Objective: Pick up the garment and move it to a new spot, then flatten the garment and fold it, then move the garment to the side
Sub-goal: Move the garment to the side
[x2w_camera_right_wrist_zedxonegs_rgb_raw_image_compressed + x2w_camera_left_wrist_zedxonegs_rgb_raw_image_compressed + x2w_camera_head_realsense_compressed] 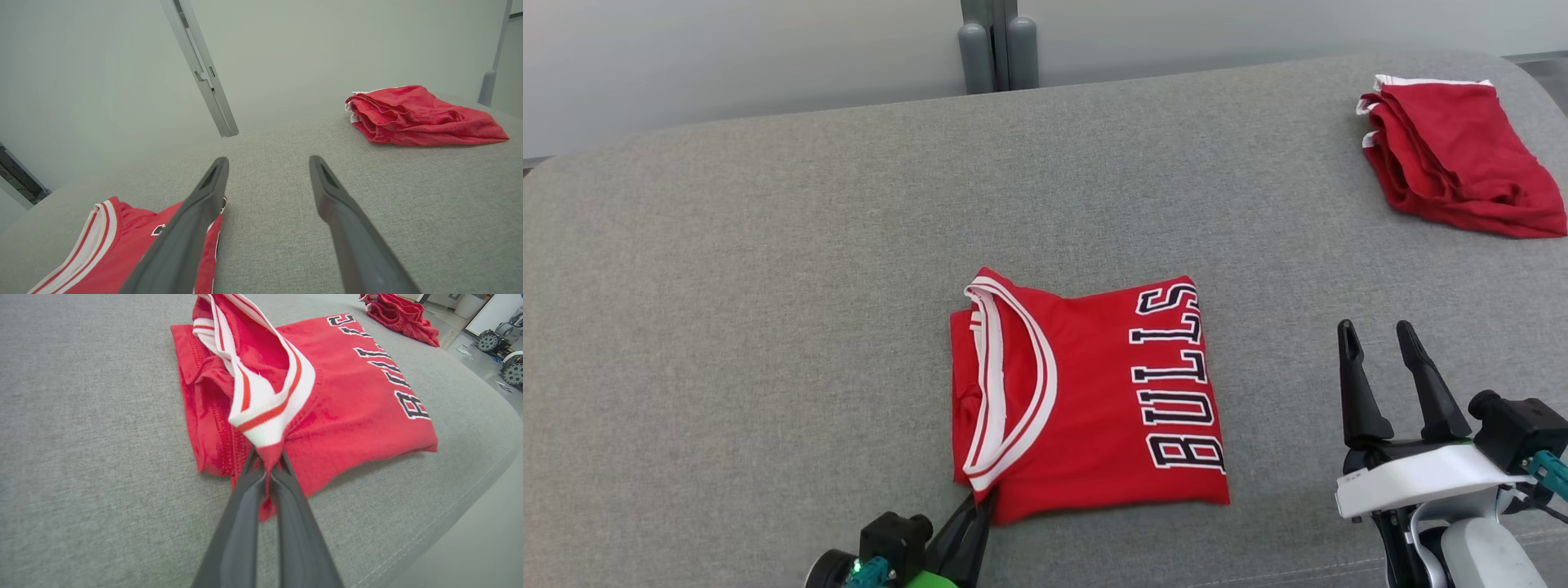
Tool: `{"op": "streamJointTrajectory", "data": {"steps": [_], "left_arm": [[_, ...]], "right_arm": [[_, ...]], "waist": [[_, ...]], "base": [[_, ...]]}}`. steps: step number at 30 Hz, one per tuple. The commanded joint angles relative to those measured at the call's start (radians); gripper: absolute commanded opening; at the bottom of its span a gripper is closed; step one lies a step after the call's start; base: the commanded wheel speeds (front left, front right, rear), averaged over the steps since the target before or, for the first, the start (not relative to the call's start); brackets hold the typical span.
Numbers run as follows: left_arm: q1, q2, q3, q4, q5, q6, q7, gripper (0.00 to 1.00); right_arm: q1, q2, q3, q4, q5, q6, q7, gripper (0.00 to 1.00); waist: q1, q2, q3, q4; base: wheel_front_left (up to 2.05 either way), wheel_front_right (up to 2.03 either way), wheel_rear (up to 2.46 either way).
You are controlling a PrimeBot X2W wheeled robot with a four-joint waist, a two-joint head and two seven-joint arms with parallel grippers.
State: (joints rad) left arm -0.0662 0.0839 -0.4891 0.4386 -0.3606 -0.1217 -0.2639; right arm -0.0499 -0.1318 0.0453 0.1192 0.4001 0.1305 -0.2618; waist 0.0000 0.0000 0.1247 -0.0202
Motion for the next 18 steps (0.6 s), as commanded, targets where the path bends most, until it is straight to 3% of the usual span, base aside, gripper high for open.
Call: {"op": "streamJointTrajectory", "data": {"steps": [1,4,5,6,7,13,18], "left_arm": [[0.018,0.012,-0.002,0.0,-0.004,0.004,0.004,0.0],[0.029,0.018,0.004,0.003,-0.009,0.011,0.002,0.0],[0.033,0.016,0.007,0.004,-0.012,0.017,0.001,0.43],[0.034,0.014,0.01,0.004,-0.016,0.018,0.001,0.95],[0.034,0.01,0.009,0.005,-0.017,0.018,0.0,1.0],[0.01,0.001,0.029,-0.042,-0.005,0.029,-0.002,1.0],[0.015,0.014,0.137,-0.145,0.027,0.07,-0.001,1.0]], "right_arm": [[-0.001,0.0,-0.002,0.005,0.003,0.0,-0.004,1.0],[-0.003,0.001,-0.001,0.013,0.004,0.0,-0.004,1.0],[-0.002,0.001,-0.001,0.016,0.004,0.0,-0.004,1.0],[0.0,0.002,-0.002,0.018,0.003,0.0,-0.004,1.0],[0.002,0.002,-0.002,0.021,0.003,0.0,-0.004,1.0],[0.002,-0.007,-0.005,0.029,-0.003,0.0,-0.003,1.0],[0.007,-0.018,-0.007,0.018,-0.022,0.0,-0.003,1.0]], "waist": [[0.0,0.0,-0.001,0.003],[0.0,0.0,-0.004,0.005],[0.0,0.0,-0.006,0.006],[0.0,0.0,-0.008,0.007],[0.0,0.0,-0.01,0.008],[0.0,0.0,-0.031,0.014],[0.0,0.0,-0.063,0.015]], "base": [[0.0,0.0,0.0],[0.0,0.0,0.0],[0.0,0.0,0.0],[0.0,0.0,0.0],[0.0,0.0,0.0],[0.0,0.0,0.0],[0.0,0.0,0.0]]}}
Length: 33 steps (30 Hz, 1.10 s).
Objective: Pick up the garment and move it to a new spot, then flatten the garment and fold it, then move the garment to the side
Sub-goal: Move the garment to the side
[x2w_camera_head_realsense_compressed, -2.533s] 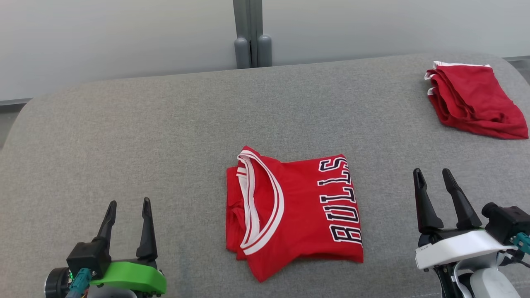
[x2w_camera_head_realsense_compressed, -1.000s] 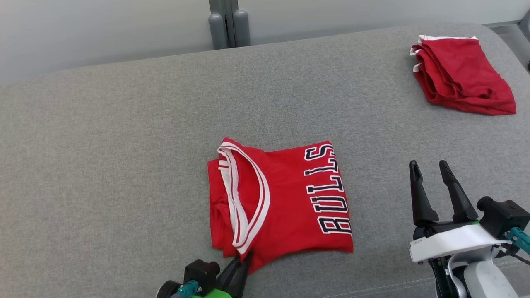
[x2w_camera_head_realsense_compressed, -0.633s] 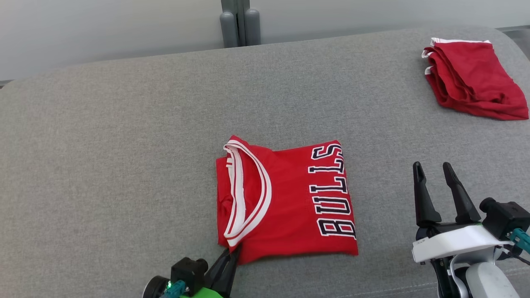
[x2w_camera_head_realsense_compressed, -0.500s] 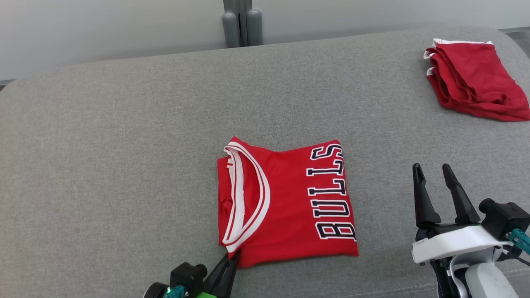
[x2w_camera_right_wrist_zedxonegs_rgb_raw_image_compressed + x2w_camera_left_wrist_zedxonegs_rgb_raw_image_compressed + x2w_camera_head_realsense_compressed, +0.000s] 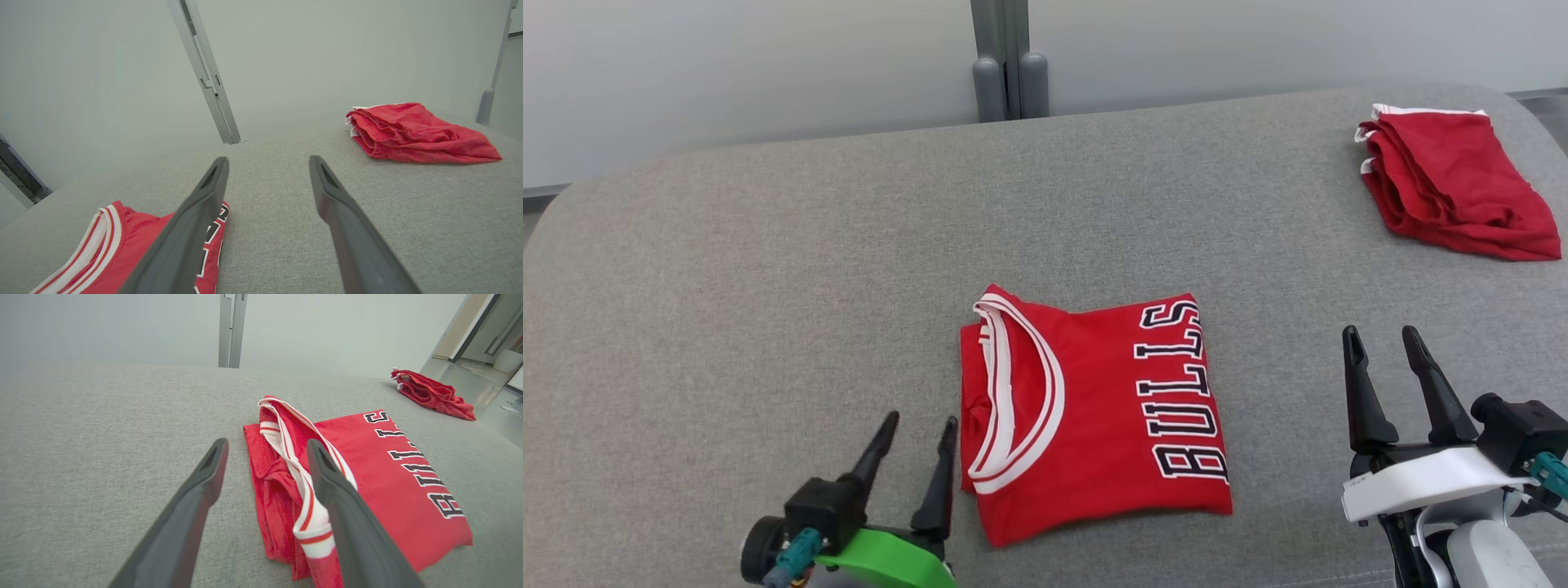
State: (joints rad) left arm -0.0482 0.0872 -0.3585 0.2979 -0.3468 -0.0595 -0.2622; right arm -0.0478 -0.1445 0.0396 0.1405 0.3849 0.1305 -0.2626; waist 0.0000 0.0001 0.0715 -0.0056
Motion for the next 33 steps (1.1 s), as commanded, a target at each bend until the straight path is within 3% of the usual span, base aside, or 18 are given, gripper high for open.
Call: {"op": "streamJointTrajectory", "data": {"steps": [1,8,15,33], "left_arm": [[-0.003,0.015,0.033,-0.021,0.02,0.015,-0.002,1.0],[-0.002,0.049,0.18,-0.092,0.062,0.05,-0.003,1.0],[0.026,0.068,0.276,-0.095,0.085,0.055,-0.003,1.0],[0.031,0.062,0.313,-0.03,0.074,0.026,-0.001,1.0]], "right_arm": [[0.006,-0.007,-0.001,-0.006,-0.012,0.0,-0.002,1.0],[0.017,-0.015,0.009,-0.015,-0.049,0.0,-0.002,1.0],[0.034,-0.024,0.028,-0.03,-0.093,0.0,-0.003,1.0],[0.084,-0.027,0.021,-0.028,-0.102,0.0,-0.002,1.0]], "waist": [[0.0,-0.0001,-0.016,0.0],[0.0,-0.0001,-0.05,-0.002],[0.0,-0.0001,-0.07,-0.002],[0.0,-0.0001,-0.088,0.003]], "base": [[0.0,0.0,0.0],[0.0,0.0,0.0],[0.0,0.0,0.0],[0.0,0.0,0.0]]}}
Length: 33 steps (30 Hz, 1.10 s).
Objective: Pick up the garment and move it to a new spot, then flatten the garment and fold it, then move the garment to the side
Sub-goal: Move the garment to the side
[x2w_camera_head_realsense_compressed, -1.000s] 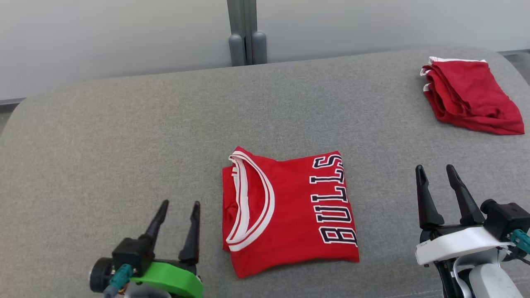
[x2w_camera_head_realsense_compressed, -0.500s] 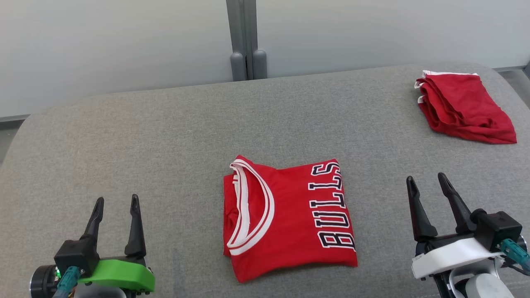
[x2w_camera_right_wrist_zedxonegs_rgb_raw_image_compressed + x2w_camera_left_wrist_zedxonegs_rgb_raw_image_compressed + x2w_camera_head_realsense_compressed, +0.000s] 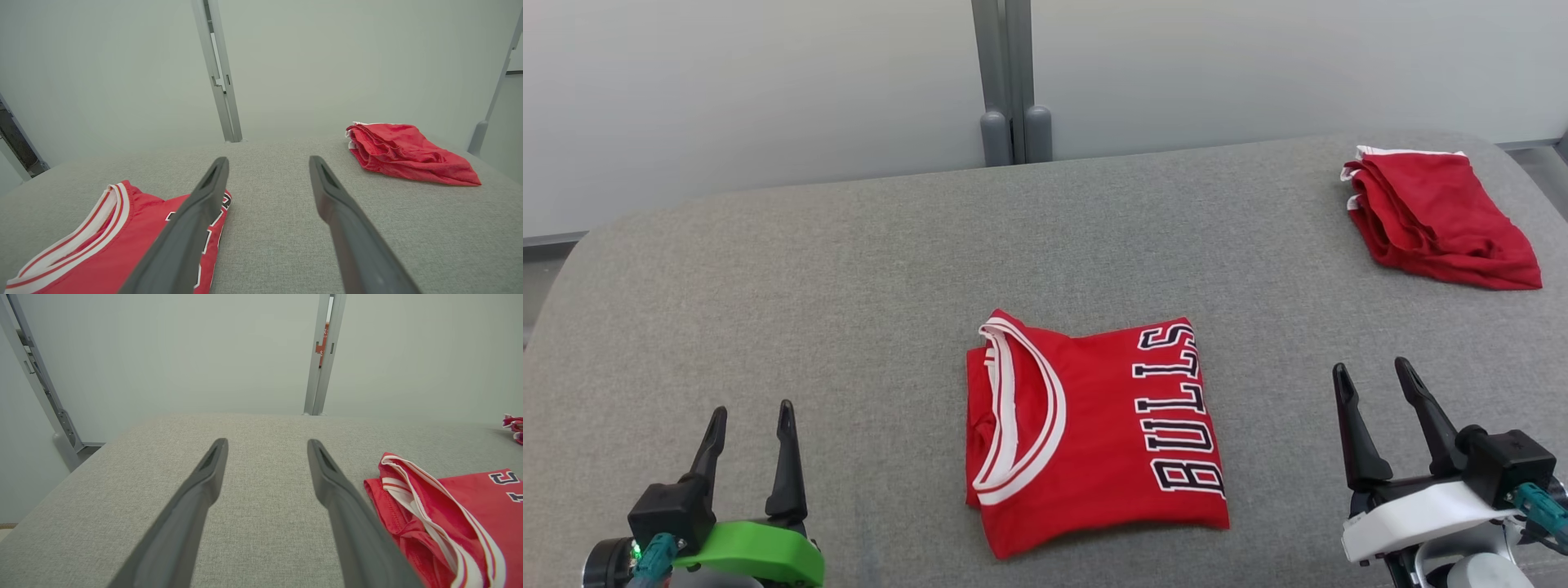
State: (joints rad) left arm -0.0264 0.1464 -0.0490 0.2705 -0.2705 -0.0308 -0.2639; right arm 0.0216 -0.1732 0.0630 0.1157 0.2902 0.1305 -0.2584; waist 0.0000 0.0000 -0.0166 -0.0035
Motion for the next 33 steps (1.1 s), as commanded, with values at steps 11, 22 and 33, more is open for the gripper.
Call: {"op": "streamJointTrajectory", "data": {"steps": [11,22,33], "left_arm": [[0.027,0.005,0.004,-0.033,-0.01,0.006,0.001,1.0],[0.038,0.012,-0.002,-0.057,-0.013,0.018,0.014,1.0],[0.038,0.015,-0.009,-0.058,-0.019,0.03,0.014,1.0]], "right_arm": [[0.018,0.031,-0.018,-0.001,-0.049,0.0,-0.007,1.0],[0.015,0.036,-0.016,0.008,-0.058,0.0,0.001,1.0],[0.009,0.034,-0.013,0.014,-0.06,0.0,0.001,1.0]], "waist": [[0.0,0.0,0.003,0.004],[0.0,0.0,0.004,0.001],[0.0,0.0,0.007,0.003]], "base": [[0.0,0.0,0.0],[0.0,0.0,0.0],[0.0,0.0,0.0]]}}
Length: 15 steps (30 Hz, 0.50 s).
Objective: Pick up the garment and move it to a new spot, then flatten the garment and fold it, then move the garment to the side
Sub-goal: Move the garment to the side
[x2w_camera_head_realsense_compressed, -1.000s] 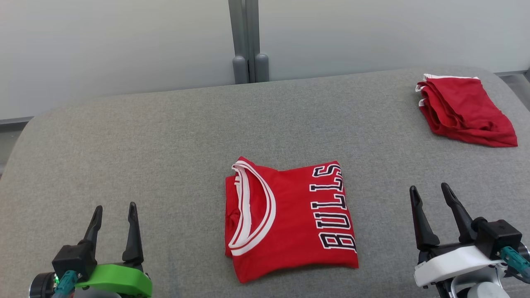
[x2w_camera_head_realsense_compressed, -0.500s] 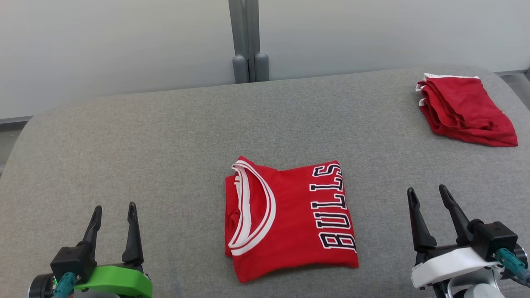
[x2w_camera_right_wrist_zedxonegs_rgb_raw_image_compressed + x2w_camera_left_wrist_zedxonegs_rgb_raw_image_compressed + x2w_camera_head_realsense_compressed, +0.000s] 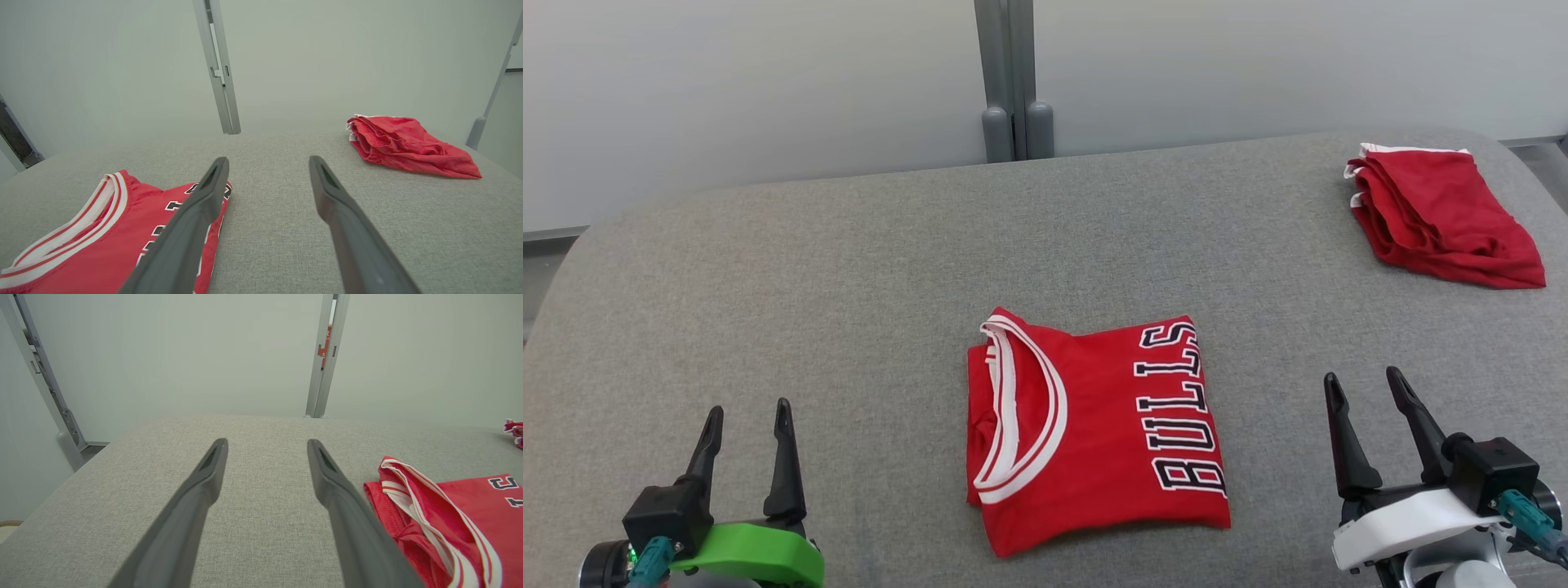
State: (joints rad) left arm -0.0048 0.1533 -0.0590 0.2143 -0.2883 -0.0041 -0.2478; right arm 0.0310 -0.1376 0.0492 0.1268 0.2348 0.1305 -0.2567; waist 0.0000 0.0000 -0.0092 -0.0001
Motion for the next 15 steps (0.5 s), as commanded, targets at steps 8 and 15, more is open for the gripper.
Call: {"op": "streamJointTrajectory", "data": {"steps": [8,15], "left_arm": [[0.015,0.006,-0.003,0.002,-0.002,0.011,-0.008,1.0],[-0.023,-0.001,-0.021,0.008,0.008,0.007,-0.009,1.0]], "right_arm": [[-0.051,0.004,0.053,0.029,0.007,0.0,-0.003,1.0],[-0.159,-0.002,0.127,0.098,-0.004,0.0,0.025,1.0]], "waist": [[0.0,0.0,0.005,-0.001],[0.0,0.0,0.035,0.03]], "base": [[0.0,0.0,0.0],[0.0,0.0,0.0]]}}
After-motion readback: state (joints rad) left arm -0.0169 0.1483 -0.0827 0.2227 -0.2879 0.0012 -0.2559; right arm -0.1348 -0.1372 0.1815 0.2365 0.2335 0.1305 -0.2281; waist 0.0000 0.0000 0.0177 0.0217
